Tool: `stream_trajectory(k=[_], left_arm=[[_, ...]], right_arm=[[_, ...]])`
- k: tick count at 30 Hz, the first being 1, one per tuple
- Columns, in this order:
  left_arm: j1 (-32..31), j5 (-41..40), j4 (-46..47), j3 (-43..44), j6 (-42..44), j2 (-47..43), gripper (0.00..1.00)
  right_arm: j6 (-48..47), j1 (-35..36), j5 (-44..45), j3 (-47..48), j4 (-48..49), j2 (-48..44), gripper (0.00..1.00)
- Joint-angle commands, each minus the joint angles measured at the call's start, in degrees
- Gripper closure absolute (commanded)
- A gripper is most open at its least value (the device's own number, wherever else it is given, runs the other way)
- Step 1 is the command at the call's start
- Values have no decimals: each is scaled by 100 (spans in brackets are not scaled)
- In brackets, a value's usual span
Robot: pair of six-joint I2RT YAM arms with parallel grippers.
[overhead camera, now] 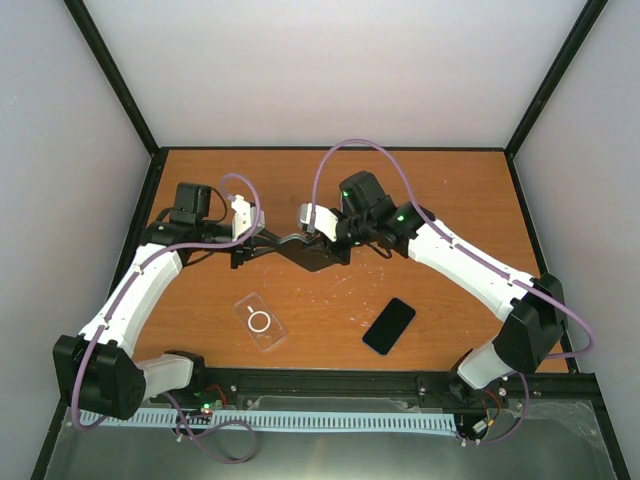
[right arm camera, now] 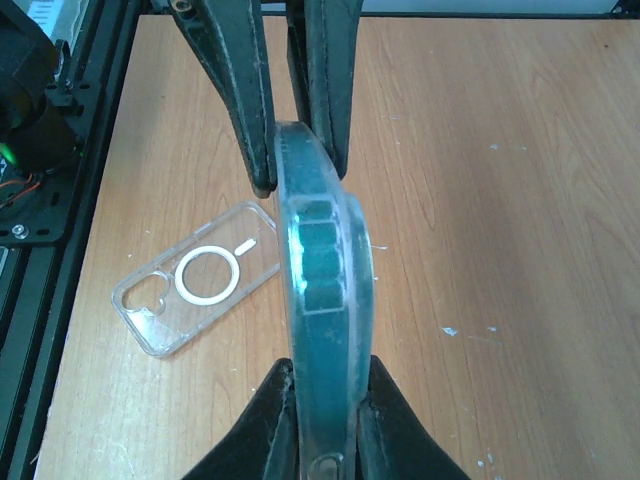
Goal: Put the phone into the phone case
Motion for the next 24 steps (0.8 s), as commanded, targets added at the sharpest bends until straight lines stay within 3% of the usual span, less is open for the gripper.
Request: stream_trajectory(k=[1, 4, 6, 11, 17, 24], left_arm=[[-24, 438, 296, 360, -76, -42, 99], [-22, 437, 285, 368, -77, -42, 99], [-21, 439, 285, 371, -68, -40, 99], [-24, 618, 131, 458, 60, -22, 99], [-20, 711, 43, 538, 157, -4, 99], [-18, 669, 73, 546, 176, 0, 99]], right_arm=[[11, 35, -19, -83, 10, -157, 92], [31, 23, -23, -112, 9, -174, 91], [92, -21, -90, -158, 14, -186, 77], [80, -100, -232, -387, 68, -216, 65], [89, -220, -371, -483, 60, -261, 84], [103, -325, -563, -498, -24, -296, 93]])
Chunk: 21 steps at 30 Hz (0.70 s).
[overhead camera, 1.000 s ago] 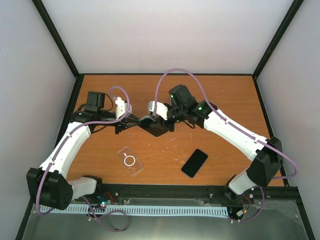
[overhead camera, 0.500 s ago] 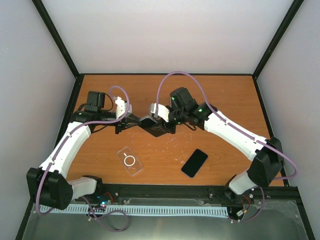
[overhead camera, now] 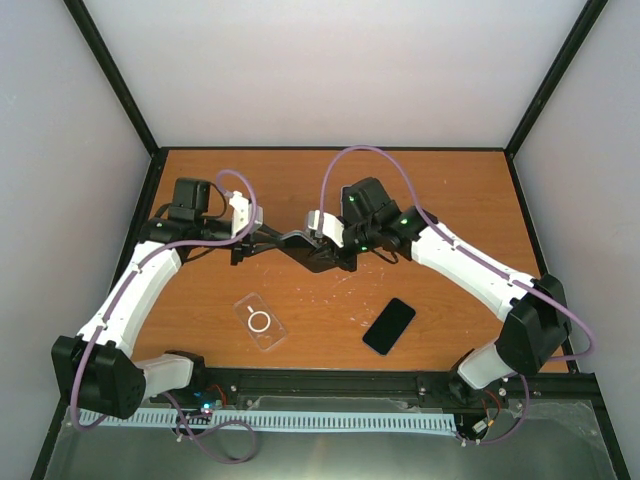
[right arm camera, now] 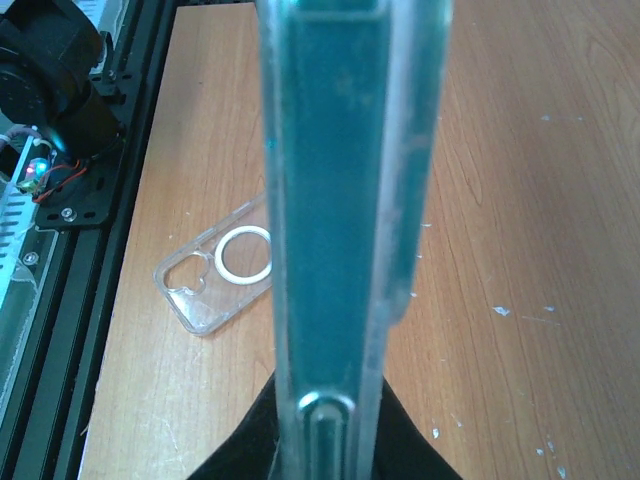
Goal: Put the phone into the phone case
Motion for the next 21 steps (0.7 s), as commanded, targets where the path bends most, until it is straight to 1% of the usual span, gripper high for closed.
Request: stream_trajectory(k=[1, 2, 3, 5, 7, 8, 9, 11, 13, 18, 19, 21], left_arm=[[-7, 347, 96, 323, 43, -25, 99], [-8, 341, 125, 330, 21, -16, 98], [-13, 335, 151, 339, -4, -9, 93], [-14, 336, 208, 356, -79, 0, 77], [-11, 382, 238, 368, -111, 19, 55], [-15, 409, 244, 374, -101, 32, 47], [-11, 431, 254, 382, -103, 41, 43], [-16, 480, 317, 389, -158, 62, 41], [-43, 525, 337, 387, -158, 85, 42], [-320, 313, 434, 411, -234, 201, 43], [-399, 248, 474, 421, -277, 228, 44], [-535, 141, 499, 458, -299, 287, 50]], right_arm=[[48, -83, -63, -41, -11, -187, 95], [52, -83, -68, -33, -18, -180, 97], [62, -83, -80, -21, -8, -182, 97], [87, -83, -120, 15, -8, -169, 97], [121, -83, -210, 24, -12, -145, 97], [139, -83, -262, 31, -13, -121, 97], [159, -83, -310, 27, -15, -103, 97], [208, -82, -354, 25, -9, -55, 97], [223, -85, -373, 40, 3, -20, 97], [285, -83, -446, 66, 39, 47, 97], [289, -83, -461, 74, 24, 59, 97], [317, -78, -480, 86, 24, 87, 97]])
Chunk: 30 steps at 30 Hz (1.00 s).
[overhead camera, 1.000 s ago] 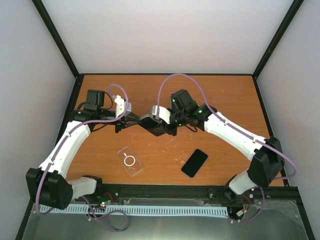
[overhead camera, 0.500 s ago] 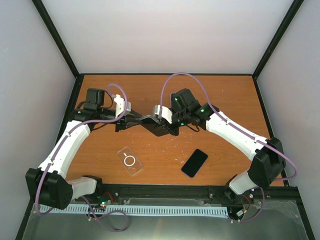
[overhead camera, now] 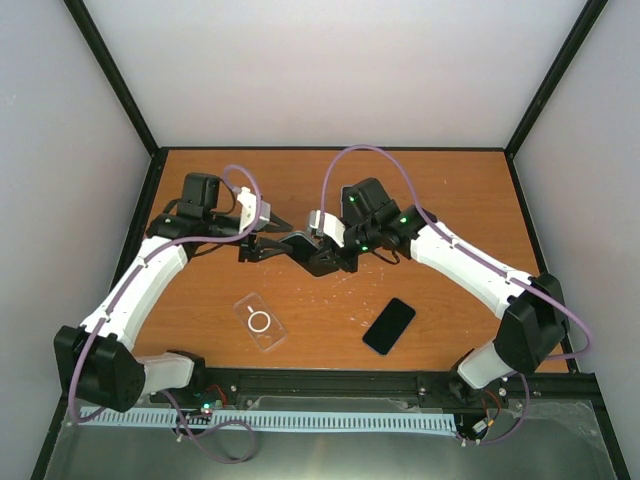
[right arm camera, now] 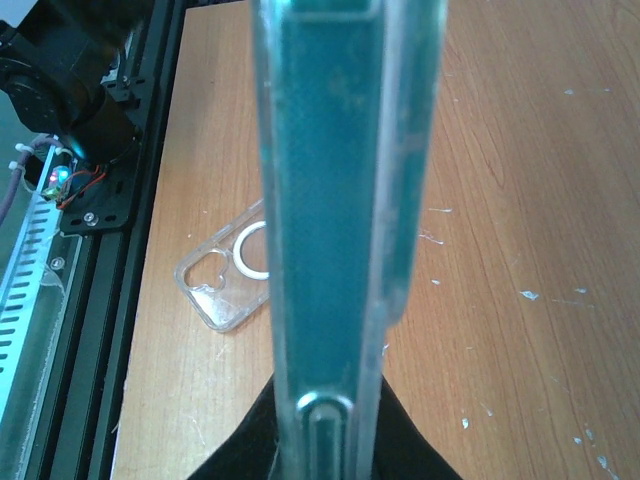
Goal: Put the phone into the phone case
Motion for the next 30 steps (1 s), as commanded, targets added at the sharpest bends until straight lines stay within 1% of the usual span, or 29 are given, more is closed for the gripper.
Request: stream_trajectory(k=[1, 3, 5, 7, 8, 9, 10, 11, 12, 14, 16, 18, 20, 21, 22, 27, 30], left_arm=[[-302, -97, 203, 319, -97, 149, 55], [-358, -82, 227, 354, -120, 190, 65], [-362, -107, 275, 381, -148, 211, 79], [-361, -120, 300, 392, -176, 205, 90], [-364, -125, 321, 381, -210, 199, 94], [-363, -140, 343, 367, -234, 192, 95], [-362, -161, 352, 358, -253, 194, 93], [-362, -205, 371, 354, -317, 193, 85], [-362, -292, 390, 357, -370, 188, 75], [-358, -431, 354, 384, -399, 192, 52], [-355, -572, 415, 379, -537, 170, 37], [-337, -693, 458, 371, -632, 154, 26], [-321, -816, 492, 363, -687, 158, 3], [-314, -895, 498, 357, -705, 166, 1], [-310, -945, 522, 355, -730, 162, 0], [-303, -1101, 636, 359, -862, 256, 0], [-301, -1101, 640, 377, -881, 315, 0]], right_arm=[[142, -23, -250, 95, 185, 39, 97], [179, -24, -266, 95, 193, 61, 97], [230, -30, -295, 95, 181, 90, 97], [285, -56, -352, 95, 152, 129, 97], [307, -77, -362, 102, 135, 155, 97], [336, -107, -382, 108, 125, 187, 97], [362, -148, -436, 112, 115, 228, 97], [400, -193, -495, 120, 125, 245, 97], [459, -248, -567, 123, 141, 263, 97], [569, -366, -652, 149, 164, 292, 97], [702, -531, -749, 193, 176, 344, 97], [869, -732, -871, 227, 187, 416, 97], [1007, -943, -983, 279, 180, 522, 97], [1062, -1051, -1021, 306, 169, 581, 97], [1129, -1168, -1053, 340, 167, 650, 97], [1299, -1688, -1023, 633, 43, 1052, 97], [1424, -2047, -1041, 992, -126, 1403, 97]])
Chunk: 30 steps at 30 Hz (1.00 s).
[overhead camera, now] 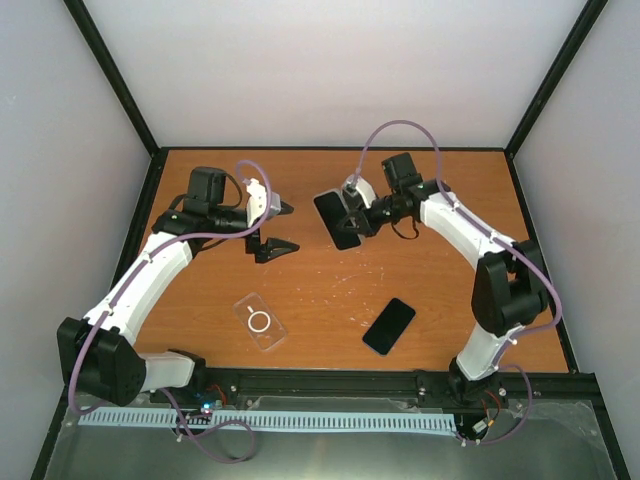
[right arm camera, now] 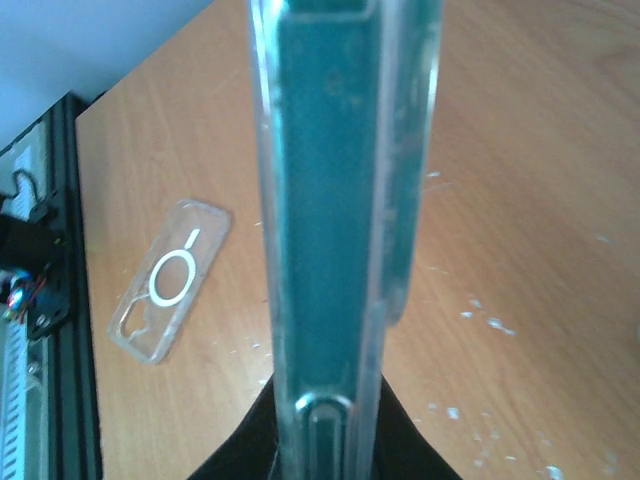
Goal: Put the phone into the phone case
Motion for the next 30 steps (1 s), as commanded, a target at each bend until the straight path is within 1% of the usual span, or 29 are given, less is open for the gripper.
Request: stream_trajectory(k=[1, 4, 8, 13, 22, 28, 30], left_arm=[[12, -68, 130, 219, -108, 99, 0], [12, -82, 122, 239, -104, 159, 0], [12, -76, 131, 261, -130, 240, 0], [12, -87, 123, 276, -144, 313, 0], [12, -69, 168, 256, -211, 424, 0], [12, -48, 184, 238, -216, 469, 0], [12, -59, 177, 222, -220, 474, 0]], right_arm=[[327, -514, -241, 649, -112, 427, 97], [608, -937, -270, 1019, -247, 887, 97], [917, -1526, -311, 1611, -561, 1716, 97], [1267, -1980, -529, 2321, -895, 2590, 97], [1432, -2276, -949, 3746, -1709, 3866, 97], [1571, -2282, -1295, 4130, -1982, 4394, 97], [1591, -2287, -1273, 4238, -2079, 4521, 97]])
